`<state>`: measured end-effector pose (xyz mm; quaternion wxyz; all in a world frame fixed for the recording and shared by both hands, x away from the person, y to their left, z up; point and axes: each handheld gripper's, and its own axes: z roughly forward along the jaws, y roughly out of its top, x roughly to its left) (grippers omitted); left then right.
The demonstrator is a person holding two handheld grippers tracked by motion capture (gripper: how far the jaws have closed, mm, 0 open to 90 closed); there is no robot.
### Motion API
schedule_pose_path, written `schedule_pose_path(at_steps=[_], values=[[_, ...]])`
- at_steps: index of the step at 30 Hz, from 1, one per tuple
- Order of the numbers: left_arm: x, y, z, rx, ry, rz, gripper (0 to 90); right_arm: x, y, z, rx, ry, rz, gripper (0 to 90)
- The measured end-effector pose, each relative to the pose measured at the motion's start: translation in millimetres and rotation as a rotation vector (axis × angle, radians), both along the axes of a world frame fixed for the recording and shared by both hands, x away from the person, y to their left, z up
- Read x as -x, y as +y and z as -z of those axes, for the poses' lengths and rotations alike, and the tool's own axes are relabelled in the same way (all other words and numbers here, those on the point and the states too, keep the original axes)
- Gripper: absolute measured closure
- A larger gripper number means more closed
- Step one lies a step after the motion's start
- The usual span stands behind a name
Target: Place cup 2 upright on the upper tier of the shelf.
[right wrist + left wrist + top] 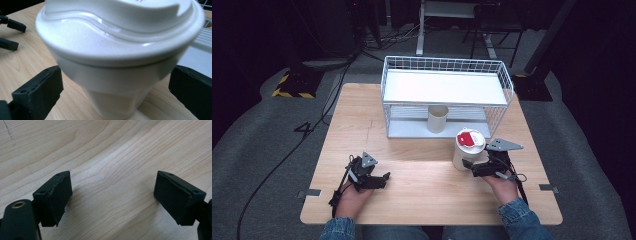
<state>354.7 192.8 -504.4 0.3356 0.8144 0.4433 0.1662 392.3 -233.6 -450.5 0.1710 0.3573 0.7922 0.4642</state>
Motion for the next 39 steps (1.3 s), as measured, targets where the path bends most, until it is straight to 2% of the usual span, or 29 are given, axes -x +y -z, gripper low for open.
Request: schedule_pose_path(at_steps=[5, 12, 16, 19, 21, 24, 39], values=[[0.0, 0.0, -0.2, -0.001, 0.002, -0.001, 15.8, -3.4, 8.5, 5.1, -0.008, 0.000, 0.017, 0.0], [0.0, 0.2, -0.3, -0.002, 0.004, 0.001, 15.6, -7.6, 16.3, 10.2, -0.001, -0.031, 0.055, 0.0], [0.0, 0.2, -0.3, 0.000, 0.005, 0.002, 15.6, -10.1, 19.2, 13.7, -0.017, -0.025, 0.072, 0.1], [-0.1, 0.6, -0.2, 0.003, 0.004, 0.003, 15.5, -10.8, 21.6, 14.8, -0.008, -0.033, 0.061, 9.2], [-0.1, 0.3, 0.0, 0.002, 0.001, 0.002, 15.6, -9.4, 23.9, 15.1, -0.002, -0.054, 0.074, 11.5], [-0.1, 0.4, 0.0, 0.002, 0.001, 0.002, 15.6, -9.1, 24.7, 15.7, 0.001, -0.060, 0.083, 12.2], [-0.3, 1.1, -0.3, 0.006, 0.003, 0.001, 15.9, -9.6, 25.0, 13.5, 0.026, -0.045, 0.081, 13.1]])
